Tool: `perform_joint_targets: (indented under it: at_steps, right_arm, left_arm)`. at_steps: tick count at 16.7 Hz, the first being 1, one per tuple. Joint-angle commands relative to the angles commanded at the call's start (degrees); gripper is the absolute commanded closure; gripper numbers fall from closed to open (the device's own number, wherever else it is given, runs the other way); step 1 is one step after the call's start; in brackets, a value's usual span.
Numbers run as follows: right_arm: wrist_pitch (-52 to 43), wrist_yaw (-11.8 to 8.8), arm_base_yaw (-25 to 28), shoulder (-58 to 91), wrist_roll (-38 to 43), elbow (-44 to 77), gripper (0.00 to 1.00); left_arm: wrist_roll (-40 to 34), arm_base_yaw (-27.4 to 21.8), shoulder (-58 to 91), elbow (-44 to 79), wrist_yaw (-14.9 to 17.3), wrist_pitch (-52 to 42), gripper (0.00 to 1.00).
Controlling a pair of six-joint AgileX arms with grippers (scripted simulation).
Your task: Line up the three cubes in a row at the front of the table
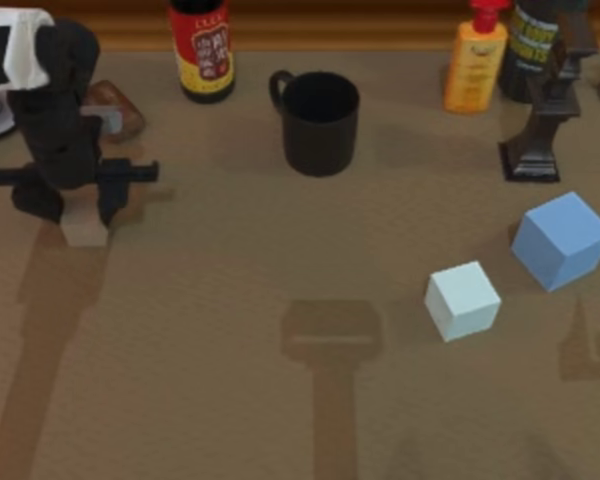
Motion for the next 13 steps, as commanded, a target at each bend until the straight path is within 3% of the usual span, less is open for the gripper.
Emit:
perform_joint_targets:
  at_steps: [13]
  right_arm:
    - [0.0, 0.0, 0.0, 0.0, 0.0, 0.0, 0.0]
  left_arm:
    - [0.03, 1.22, -6.19, 9.17, -0.26, -13.56, 1.0]
